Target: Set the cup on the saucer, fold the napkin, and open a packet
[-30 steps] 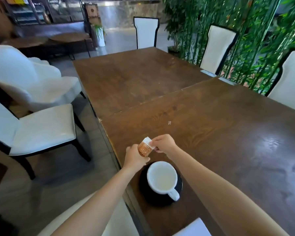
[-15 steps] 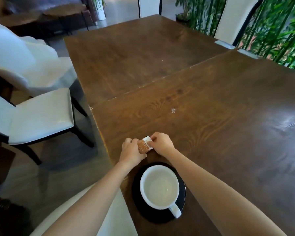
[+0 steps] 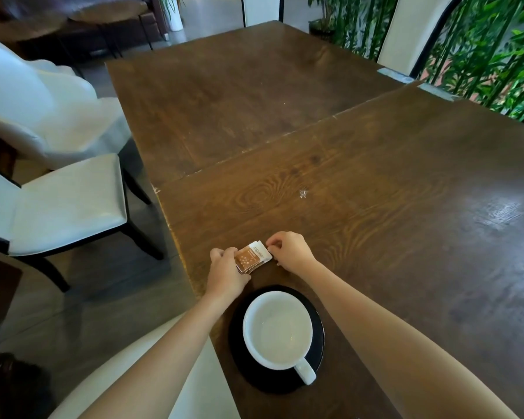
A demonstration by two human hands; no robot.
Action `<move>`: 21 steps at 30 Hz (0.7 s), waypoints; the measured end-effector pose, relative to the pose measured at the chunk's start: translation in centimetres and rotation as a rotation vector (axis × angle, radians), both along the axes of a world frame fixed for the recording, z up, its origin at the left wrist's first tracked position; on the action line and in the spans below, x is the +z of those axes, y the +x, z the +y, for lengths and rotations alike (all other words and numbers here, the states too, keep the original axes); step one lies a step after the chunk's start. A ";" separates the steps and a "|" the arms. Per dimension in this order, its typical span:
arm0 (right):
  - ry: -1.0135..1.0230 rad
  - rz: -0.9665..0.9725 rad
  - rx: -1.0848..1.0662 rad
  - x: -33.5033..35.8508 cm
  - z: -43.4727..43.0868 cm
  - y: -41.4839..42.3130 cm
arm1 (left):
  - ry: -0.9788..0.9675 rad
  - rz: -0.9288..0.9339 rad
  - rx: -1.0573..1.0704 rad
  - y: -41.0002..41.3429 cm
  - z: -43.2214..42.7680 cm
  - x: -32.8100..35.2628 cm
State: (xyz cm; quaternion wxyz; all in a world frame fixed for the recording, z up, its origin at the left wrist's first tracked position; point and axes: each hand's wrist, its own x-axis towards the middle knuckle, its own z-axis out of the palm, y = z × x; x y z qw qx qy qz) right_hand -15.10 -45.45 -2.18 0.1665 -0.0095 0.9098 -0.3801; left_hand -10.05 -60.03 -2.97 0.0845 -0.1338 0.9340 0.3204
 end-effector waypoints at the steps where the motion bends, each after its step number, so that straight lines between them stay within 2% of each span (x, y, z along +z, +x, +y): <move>1: -0.008 -0.002 0.006 0.0 -0.1 0.0 | 0.002 0.013 0.005 0.0 0.1 0.0; 10: 0.029 0.023 0.031 -0.3 -0.4 -0.1 | 0.018 0.047 0.016 -0.3 0.5 -0.4; 21: 0.095 -0.032 0.026 1.6 1.1 1.4 | -0.028 -0.084 -0.052 0.1 -0.9 1.3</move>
